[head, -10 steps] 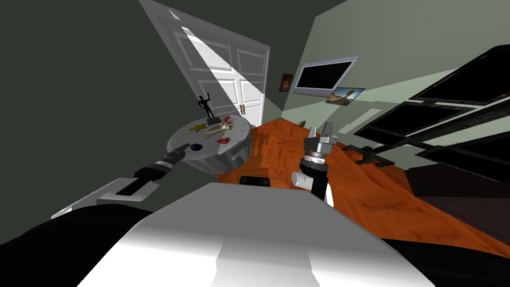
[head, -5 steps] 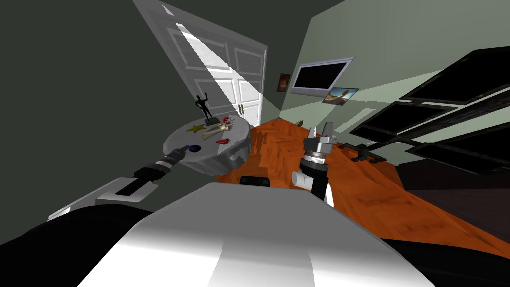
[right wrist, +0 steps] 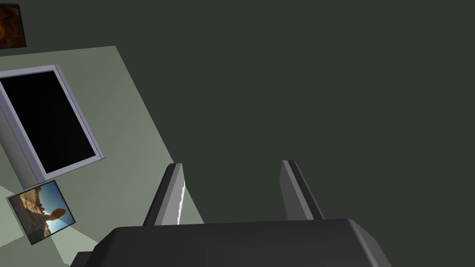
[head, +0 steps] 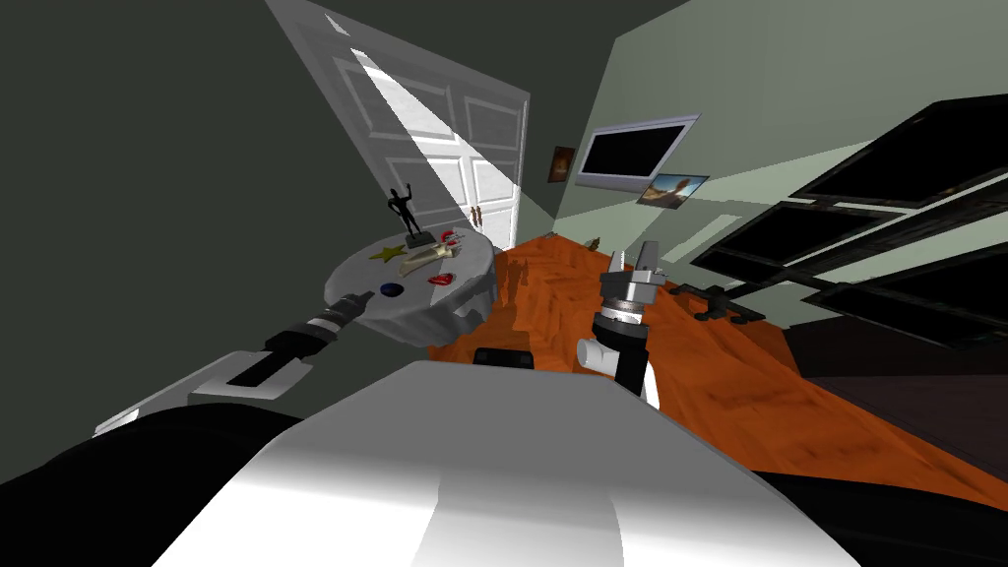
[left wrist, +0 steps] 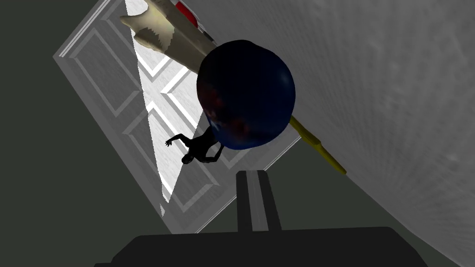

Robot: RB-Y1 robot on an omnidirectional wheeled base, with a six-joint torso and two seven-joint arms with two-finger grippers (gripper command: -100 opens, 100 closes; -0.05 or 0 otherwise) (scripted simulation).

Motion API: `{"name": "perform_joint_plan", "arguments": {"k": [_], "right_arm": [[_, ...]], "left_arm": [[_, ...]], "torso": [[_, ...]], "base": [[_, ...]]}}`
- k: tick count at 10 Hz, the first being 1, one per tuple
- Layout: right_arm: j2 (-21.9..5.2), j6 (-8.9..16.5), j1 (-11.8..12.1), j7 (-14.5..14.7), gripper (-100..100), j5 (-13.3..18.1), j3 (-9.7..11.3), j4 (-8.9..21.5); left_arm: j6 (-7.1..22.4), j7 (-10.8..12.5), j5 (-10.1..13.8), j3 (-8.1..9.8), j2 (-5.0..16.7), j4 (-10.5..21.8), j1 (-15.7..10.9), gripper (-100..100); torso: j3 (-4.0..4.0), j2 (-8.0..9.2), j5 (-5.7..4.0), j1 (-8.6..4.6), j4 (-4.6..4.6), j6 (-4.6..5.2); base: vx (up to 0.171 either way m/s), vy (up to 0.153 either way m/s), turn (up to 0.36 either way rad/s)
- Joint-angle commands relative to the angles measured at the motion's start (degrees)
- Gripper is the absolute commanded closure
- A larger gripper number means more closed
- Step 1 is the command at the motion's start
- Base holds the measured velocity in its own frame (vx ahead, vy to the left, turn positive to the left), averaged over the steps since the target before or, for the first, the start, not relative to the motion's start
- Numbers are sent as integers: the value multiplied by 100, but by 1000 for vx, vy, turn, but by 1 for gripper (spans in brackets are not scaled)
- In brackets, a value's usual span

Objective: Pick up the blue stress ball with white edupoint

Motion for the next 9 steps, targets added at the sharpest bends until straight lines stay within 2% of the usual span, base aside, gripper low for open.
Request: {"name": "perform_joint_plan", "arguments": {"k": [1, 2, 4, 9], "right_arm": [[0, 0, 0, 0, 0, 0, 0, 0], [0, 0, 1, 0, 0, 0, 0, 0], [1, 0, 1, 0, 0, 0, 0, 0], [1, 0, 0, 0, 0, 0, 0, 0]], "left_arm": [[59, -117, -47, 2, 189, 44, 21, -100], [79, -158, -64, 4, 256, 58, 28, -100], [178, -342, -145, 10, 563, 118, 62, -100], [382, -645, -311, 17, 1132, 162, 132, -100]], "torso": [[0, 0, 0, 0, 0, 0], [2, 4, -14, -11, -2, -13], [4, 7, -18, -29, -1, -11], [9, 16, -16, -21, 1, -9]], "base": [[24, -48, 159], [33, -70, 181], [21, -92, 211], [6, -69, 142]]}}
